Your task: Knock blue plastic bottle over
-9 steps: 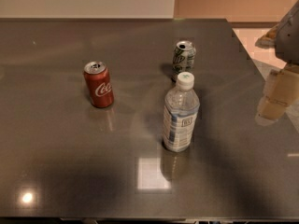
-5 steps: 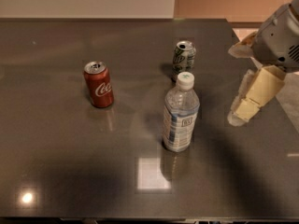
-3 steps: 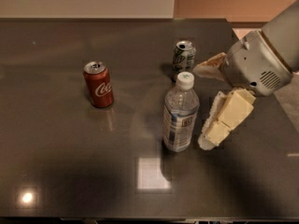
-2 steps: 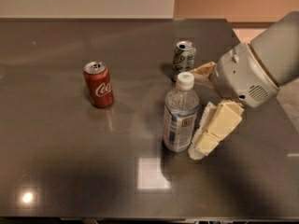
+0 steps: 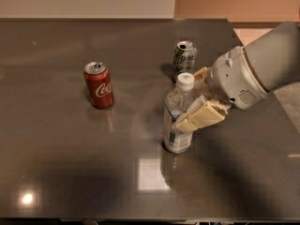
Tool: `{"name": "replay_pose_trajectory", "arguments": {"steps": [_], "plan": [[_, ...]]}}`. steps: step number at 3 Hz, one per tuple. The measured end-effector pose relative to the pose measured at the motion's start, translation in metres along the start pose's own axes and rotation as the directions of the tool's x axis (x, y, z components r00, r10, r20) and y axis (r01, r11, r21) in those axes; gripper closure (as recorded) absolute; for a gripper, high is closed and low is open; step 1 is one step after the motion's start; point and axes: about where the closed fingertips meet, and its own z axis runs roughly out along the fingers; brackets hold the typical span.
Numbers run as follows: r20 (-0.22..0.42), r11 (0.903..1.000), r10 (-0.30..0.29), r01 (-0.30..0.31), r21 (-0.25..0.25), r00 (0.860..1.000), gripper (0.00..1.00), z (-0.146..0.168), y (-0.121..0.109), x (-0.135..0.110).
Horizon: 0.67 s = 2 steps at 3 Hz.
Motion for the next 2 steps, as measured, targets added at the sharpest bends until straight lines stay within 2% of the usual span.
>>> {"name": "replay_pose_trajectory", "arguments": {"steps": [1, 2], "plan": [[0.011, 0.9994, 0.013, -0.013, 0.032, 1.000, 0.62, -0.008, -0.010, -0.003], [-0.050, 0.9988, 0.015, -0.012, 0.047, 0.999, 0.85, -0.026, -0.021, -0.010]]}}
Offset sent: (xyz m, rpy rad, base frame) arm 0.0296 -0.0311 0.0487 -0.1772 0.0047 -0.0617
